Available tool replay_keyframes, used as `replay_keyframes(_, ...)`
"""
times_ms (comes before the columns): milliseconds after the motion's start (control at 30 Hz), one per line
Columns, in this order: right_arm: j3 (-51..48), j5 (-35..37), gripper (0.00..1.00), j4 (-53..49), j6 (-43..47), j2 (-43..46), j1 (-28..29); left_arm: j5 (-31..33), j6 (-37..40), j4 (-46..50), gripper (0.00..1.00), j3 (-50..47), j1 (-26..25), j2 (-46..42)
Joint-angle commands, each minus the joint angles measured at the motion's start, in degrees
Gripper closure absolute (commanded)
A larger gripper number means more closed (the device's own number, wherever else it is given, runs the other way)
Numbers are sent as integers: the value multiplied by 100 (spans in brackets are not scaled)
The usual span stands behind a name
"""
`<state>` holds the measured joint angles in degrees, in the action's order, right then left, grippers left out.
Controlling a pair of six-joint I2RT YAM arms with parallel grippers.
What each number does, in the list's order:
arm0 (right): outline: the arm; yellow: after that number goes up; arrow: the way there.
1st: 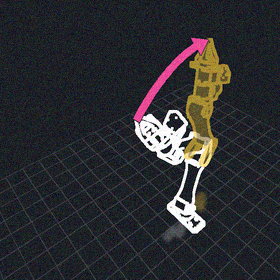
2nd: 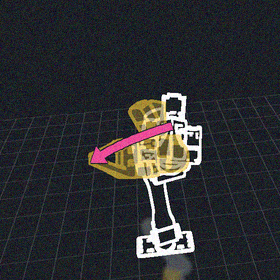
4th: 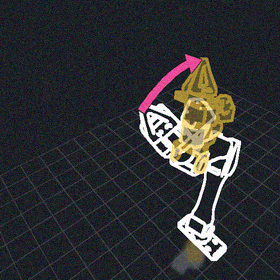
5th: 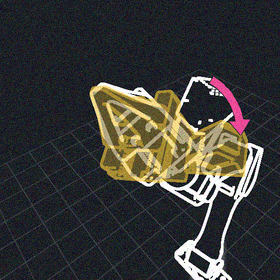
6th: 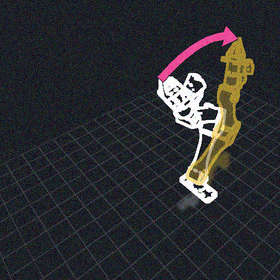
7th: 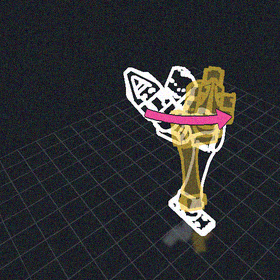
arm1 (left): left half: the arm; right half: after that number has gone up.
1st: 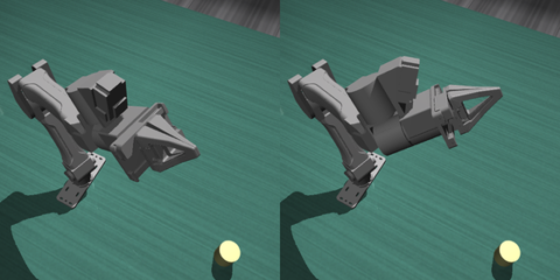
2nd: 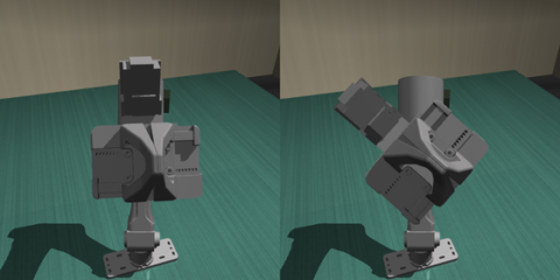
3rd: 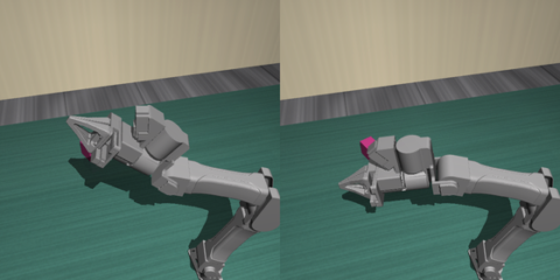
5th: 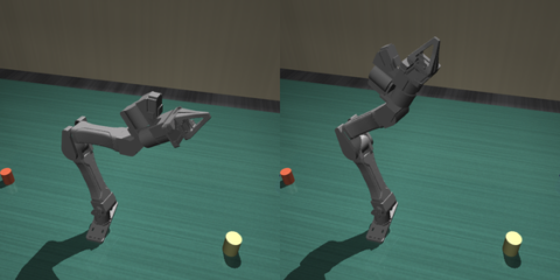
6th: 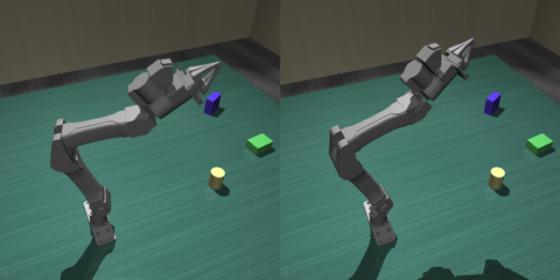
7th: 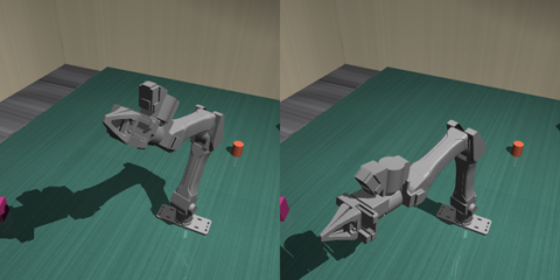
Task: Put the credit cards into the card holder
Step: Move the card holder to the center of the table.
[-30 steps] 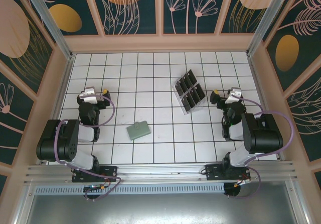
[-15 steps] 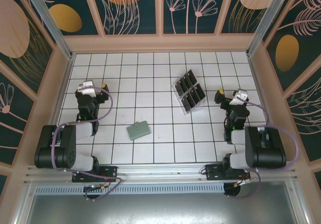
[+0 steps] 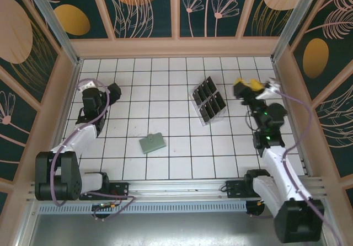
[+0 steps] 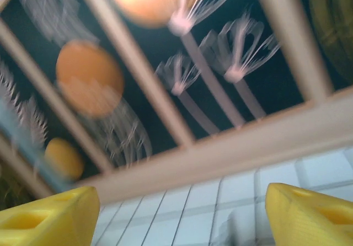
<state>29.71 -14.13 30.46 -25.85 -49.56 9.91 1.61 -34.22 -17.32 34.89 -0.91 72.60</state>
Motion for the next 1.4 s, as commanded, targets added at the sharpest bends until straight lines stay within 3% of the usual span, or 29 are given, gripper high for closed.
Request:
replay_keyframes(0, 387, 194, 22, -1760, 450, -614, 1722, -456, -922, 613, 1, -438, -157, -394)
replay_keyframes(67, 667, 780, 24, -2053, 747, -1281, 2786, -399, -932, 692, 1, -500, -224, -522)
replay_keyframes(167, 1148, 1294, 27, -2327, 1099, -2461, 3813, -296, -881, 992, 1, -331, -243, -565)
replay_keyframes(267, 1685, 1585, 27, -2504, 1621, -3442, 4521, 43, -808, 1449, 1, 61, -243, -409)
replay_keyframes(400, 2283, 1571, 23, -2651, 2500, -4377, 4998, 402, -524, 1899, 1, 810, -143, 143)
replay_keyframes(567, 2692, 1615, 16, -2844, 3332, -5007, 5294, 46, -510, 1979, 1, 1462, 90, 794)
replay_keyframes(900, 3230, 1912, 15, -2907, 3982, -5820, 5664, -219, -518, 1855, 1, 1648, 108, 1222)
replay_keyframes(1133, 3596, 2487, 19, -2667, 3695, -6335, 5561, -322, -490, 1810, 1, 1580, 108, 1223)
replay_keyframes(1367, 3915, 3218, 27, -2930, 2359, -6496, 5101, -465, -498, 1772, 1, 1536, 111, 1196)
